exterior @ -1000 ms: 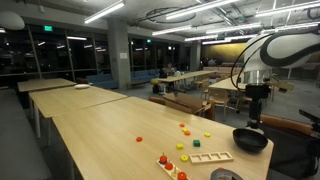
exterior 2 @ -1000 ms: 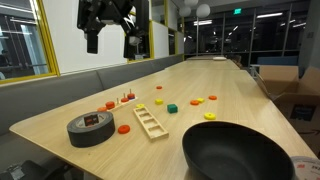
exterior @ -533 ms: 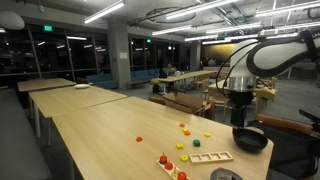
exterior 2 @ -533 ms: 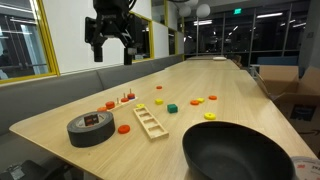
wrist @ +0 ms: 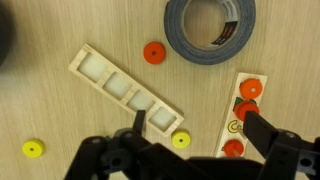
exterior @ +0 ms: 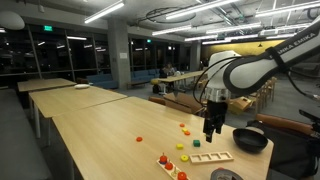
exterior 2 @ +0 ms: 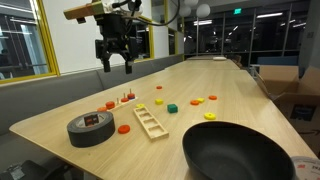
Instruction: Move the orange ring from the far right to the left
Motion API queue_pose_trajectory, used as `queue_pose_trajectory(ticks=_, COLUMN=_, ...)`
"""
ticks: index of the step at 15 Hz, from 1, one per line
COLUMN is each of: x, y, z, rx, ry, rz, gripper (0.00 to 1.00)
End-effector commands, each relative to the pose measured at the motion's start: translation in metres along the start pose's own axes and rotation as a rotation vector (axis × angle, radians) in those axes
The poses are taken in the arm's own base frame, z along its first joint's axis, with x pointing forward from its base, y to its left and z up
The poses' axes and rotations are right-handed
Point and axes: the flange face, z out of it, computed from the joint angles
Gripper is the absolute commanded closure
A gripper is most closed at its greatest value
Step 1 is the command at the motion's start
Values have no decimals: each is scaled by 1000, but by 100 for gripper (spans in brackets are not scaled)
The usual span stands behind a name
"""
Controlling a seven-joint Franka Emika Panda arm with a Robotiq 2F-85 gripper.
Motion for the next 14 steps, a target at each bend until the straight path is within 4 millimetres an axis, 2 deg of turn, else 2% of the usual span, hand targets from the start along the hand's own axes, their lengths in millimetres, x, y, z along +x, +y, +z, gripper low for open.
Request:
queue_pose_trajectory(ticks=1, x=40, y=-34, z=16, rx=9, ry=-6, rz=27, gripper=0)
queue_pose_trajectory(ticks=6, x=78, y=-72, z=44, rx=8, ry=-33, rz=22, gripper=0)
queue_pose_trajectory(ticks=14, x=144, y=-95, z=89, rx=39, ry=-60, rz=27, gripper=0)
